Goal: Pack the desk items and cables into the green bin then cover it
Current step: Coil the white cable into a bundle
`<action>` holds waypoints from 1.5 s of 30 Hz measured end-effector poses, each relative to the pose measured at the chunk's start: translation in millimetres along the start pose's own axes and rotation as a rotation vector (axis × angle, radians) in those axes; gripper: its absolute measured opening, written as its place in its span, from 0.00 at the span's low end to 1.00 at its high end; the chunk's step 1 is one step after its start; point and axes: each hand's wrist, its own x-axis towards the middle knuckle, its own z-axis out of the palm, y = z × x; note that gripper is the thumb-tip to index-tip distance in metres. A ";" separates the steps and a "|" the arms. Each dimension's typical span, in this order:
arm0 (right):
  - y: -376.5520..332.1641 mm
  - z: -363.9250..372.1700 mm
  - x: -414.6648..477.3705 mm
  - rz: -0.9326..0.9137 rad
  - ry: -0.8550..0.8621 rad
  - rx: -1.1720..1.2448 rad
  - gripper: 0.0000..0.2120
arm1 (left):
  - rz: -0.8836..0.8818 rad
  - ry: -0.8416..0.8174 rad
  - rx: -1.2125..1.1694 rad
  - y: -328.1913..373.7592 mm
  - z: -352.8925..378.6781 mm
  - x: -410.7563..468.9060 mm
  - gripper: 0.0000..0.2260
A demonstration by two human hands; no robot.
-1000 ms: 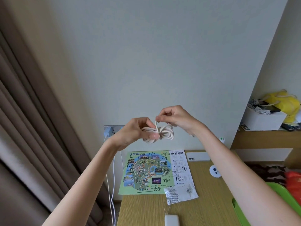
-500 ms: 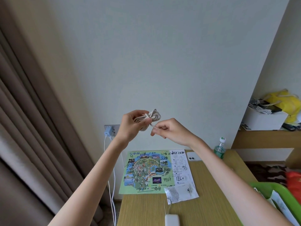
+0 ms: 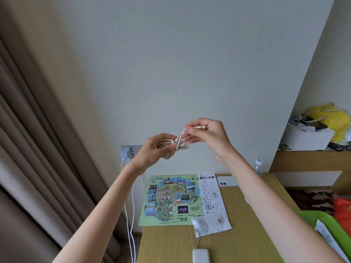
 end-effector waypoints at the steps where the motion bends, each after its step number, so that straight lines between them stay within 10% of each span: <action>1: -0.8 -1.9 0.8 0.019 -0.011 0.024 0.03 | -0.005 -0.053 -0.001 2.4 -0.7 -0.9 0.09; 24: 30.8 -32.0 -0.4 0.194 -0.057 0.135 0.13 | -0.087 -0.323 -0.173 16.7 2.9 -6.6 0.14; 36: 36.1 -32.7 2.7 -0.199 -0.035 -0.685 0.03 | -0.194 -0.350 -0.197 15.8 7.6 -5.0 0.17; 45: 20.4 -20.2 2.8 0.268 -0.115 -0.319 0.05 | -0.145 -0.304 -0.012 18.6 14.4 -4.9 0.12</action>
